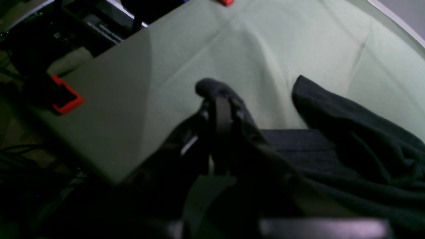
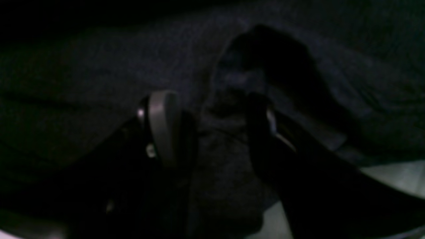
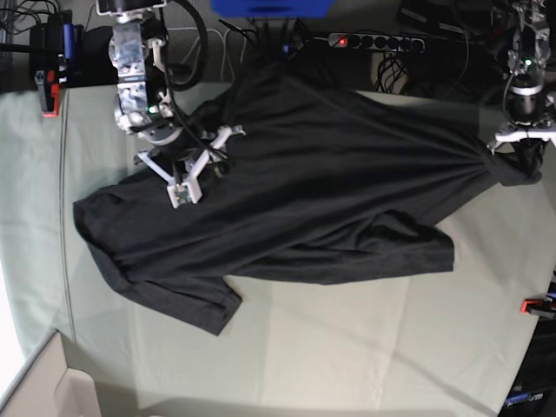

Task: Layout the t-shirt on the table in an organized manner, then fold the t-shirt properly
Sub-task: 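Grasp the shirt shoulder with the right gripper and pull it outward, then release with the left gripper and reach it to the shirt hem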

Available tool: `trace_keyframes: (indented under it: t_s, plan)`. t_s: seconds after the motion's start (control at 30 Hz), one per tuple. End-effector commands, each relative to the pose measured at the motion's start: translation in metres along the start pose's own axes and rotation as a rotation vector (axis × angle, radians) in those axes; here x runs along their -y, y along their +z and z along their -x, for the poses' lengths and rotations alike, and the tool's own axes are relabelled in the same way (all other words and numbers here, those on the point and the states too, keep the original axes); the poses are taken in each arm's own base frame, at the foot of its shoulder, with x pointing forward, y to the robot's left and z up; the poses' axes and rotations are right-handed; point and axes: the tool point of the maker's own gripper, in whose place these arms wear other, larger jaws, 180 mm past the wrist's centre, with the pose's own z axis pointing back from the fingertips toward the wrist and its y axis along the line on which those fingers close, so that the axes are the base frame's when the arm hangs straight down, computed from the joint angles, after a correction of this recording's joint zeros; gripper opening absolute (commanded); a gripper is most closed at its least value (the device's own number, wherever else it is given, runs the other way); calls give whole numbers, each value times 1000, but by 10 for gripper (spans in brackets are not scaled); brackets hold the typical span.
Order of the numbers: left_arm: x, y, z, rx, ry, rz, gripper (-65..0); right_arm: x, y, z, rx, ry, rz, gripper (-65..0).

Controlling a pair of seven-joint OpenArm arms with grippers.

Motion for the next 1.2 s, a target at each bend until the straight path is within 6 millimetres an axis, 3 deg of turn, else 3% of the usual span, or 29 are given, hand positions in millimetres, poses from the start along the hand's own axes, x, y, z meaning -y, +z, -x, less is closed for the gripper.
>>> trace_keyframes:
  t_s: [0.0,0.13,0.17,0.3,0.4,0.6,0.8,0.93,1.17]
  plan:
    - [0,-2,-16,53,-15,3,-649,7,2,-12,40,-4,13,-416]
    - [1,-4,-18,58,-17,6,-649,28,6,-10,42,-42,61,-643]
    - [1,-4,-19,59,-16,7,-649,35,8,-8,38,-56,77,-650]
    - [1,-4,-19,61,-17,8,-649,65,23,-7,58,-106,155,-650]
    - [1,-4,-19,61,-17,8,-649,85,46,-6,91,-122,219,-650]
    - [1,-4,-19,61,-17,8,-649,106,104,-8,188,-203,289,-650]
    - [3,-4,-19,62,-11,9,-649,121,150,1,255,-317,323,-650]
    - [2,-3,-18,59,-12,6,-649,129,162,11,263,-370,348,-650]
    - [3,-3,-16,54,-11,8,-649,126,156,39,163,-400,343,-650]
